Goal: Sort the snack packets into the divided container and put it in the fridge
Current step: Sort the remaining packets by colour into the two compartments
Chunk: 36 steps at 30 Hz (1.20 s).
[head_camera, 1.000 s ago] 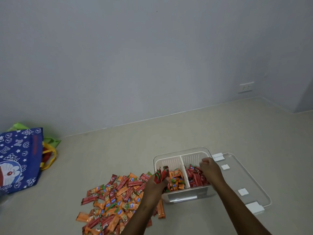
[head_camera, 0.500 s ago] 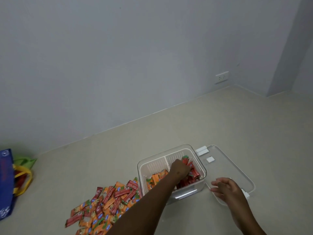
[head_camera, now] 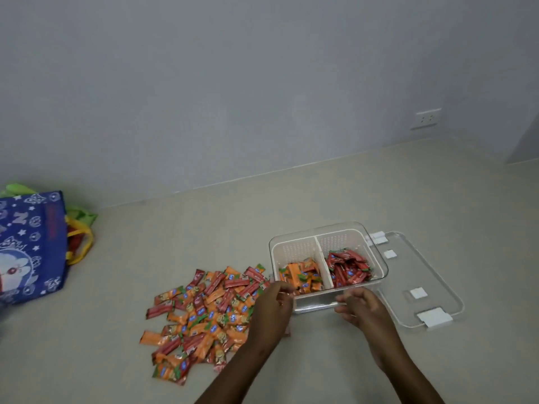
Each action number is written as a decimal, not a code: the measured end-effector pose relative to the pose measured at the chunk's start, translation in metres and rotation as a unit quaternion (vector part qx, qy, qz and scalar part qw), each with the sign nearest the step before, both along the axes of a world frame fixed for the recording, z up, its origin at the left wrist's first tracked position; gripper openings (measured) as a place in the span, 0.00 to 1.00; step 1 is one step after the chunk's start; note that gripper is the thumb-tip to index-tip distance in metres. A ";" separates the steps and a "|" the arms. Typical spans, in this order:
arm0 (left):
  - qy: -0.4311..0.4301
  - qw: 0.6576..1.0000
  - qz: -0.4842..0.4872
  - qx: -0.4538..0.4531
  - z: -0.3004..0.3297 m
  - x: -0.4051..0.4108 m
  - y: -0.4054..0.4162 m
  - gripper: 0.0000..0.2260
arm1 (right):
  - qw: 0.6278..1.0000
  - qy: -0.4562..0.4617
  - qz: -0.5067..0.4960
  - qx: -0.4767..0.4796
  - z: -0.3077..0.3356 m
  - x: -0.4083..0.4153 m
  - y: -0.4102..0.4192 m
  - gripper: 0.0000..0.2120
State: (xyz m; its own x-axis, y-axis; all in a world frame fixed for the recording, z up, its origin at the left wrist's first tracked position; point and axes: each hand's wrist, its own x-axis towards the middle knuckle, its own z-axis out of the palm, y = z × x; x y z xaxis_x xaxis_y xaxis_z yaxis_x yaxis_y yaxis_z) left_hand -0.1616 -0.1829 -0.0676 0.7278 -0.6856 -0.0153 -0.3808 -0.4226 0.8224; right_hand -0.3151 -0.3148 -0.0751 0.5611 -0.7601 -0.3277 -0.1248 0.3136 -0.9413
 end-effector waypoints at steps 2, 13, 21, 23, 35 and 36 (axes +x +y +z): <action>0.026 0.999 0.046 0.005 -0.011 0.010 0.047 0.08 | 1.000 0.009 0.027 0.002 -0.001 0.011 0.020 0.04; 0.090 0.977 0.182 0.064 -0.068 0.048 0.229 0.04 | 0.961 0.158 0.218 -0.064 -0.028 0.080 0.149 0.05; 0.097 0.982 0.145 0.069 -0.080 0.073 0.267 0.03 | 0.872 0.265 0.306 -0.275 -0.070 0.140 0.191 0.20; 0.090 0.984 0.135 0.074 -0.084 0.078 0.273 0.03 | 0.853 0.274 0.334 -0.294 -0.094 0.146 0.189 0.31; 0.000 0.993 0.063 0.100 -0.092 0.104 0.212 0.05 | 0.821 0.343 0.291 -0.353 -0.110 0.128 0.198 0.04; -0.013 0.992 0.062 0.105 -0.091 0.108 0.204 0.05 | 0.833 0.340 0.269 -0.344 -0.108 0.130 0.196 0.04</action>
